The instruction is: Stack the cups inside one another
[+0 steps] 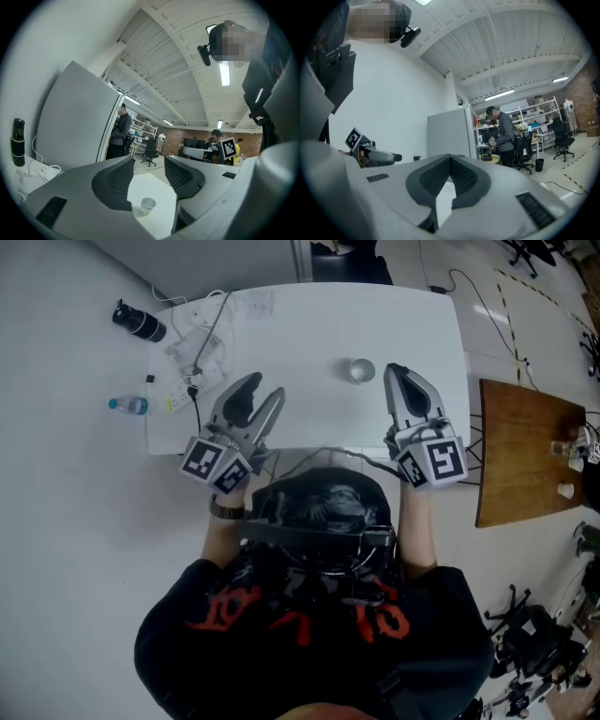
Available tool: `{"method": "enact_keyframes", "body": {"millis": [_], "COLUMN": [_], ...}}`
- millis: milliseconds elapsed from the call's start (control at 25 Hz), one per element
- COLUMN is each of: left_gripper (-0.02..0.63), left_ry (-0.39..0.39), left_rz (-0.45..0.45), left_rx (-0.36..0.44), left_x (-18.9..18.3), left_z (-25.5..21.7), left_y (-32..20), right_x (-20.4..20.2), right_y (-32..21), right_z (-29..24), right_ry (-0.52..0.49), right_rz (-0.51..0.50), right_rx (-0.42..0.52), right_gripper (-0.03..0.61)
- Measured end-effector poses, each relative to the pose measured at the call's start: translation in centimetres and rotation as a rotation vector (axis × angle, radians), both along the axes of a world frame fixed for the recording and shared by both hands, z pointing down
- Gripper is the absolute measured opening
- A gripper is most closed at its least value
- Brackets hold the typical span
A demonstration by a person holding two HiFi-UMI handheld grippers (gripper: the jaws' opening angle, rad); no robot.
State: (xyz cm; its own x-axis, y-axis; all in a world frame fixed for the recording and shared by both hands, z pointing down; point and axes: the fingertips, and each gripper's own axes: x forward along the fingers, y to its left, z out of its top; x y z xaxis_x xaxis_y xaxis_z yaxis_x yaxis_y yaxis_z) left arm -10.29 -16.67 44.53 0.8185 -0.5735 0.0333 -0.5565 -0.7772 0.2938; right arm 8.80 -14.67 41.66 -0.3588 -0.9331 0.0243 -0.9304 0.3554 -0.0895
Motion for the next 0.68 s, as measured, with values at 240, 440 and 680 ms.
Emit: {"method": "enact_keyframes", "body": {"millis": [240,440,680], "left_gripper": [0.213,0.213,0.213], "left_ry": [0.001,0.003,0.008], "left_rz": [-0.010,-0.014,-0.009], "left_rx": [0.000,-0.007,-0.009], "left_x": [-0.17,-0.14,-0.33], "left_z": [-0.22,-0.15,0.02], "left_y": [-0.02,0.08,0.27], "right_x": [-0.26,-0.41,-0.68], "right_y": [-0.29,-0.27,-0.14], "right_z": [-0.29,-0.53,-0.27], "right_ry": [-0.005,-0.004,0.005], "right_rz": [-0.013,-0.021,-0.019], "right_rx": [0.002,0.004,-0.002], "right_gripper": [0.002,0.003,0.003]}}
